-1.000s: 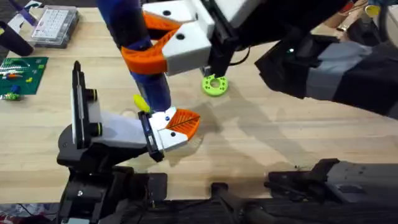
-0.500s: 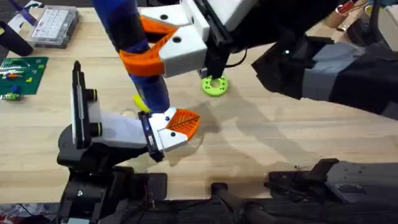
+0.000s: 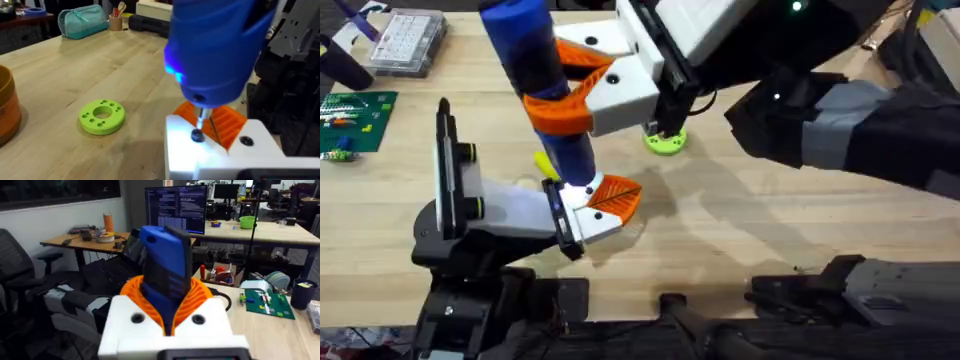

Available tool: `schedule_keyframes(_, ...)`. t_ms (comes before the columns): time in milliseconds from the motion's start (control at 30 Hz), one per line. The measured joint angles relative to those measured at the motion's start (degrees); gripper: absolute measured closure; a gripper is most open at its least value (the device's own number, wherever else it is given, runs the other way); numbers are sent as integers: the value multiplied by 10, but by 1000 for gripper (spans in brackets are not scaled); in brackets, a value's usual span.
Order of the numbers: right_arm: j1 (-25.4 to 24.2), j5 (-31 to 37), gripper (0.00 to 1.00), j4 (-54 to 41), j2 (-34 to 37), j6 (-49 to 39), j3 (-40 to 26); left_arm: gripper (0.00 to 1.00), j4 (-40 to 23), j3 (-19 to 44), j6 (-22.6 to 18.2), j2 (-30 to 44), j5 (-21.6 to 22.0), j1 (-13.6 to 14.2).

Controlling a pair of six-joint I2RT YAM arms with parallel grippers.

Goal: Pick up the gripper from the table and insert it into the empty holder that is missing its gripper. Then pick up a screw, insert it into the mounting hole, and use the screwdriver to tighten it. Finally, clean up the table by picking up the vegetable and placing it into the bucket.

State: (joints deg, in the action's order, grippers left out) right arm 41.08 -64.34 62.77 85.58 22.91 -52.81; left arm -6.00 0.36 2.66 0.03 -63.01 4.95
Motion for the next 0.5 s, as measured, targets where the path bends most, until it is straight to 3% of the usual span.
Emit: schedule_keyframes(500, 0, 0, 956, -2, 0, 7, 2, 980, 0, 0, 0, 0, 0, 0)
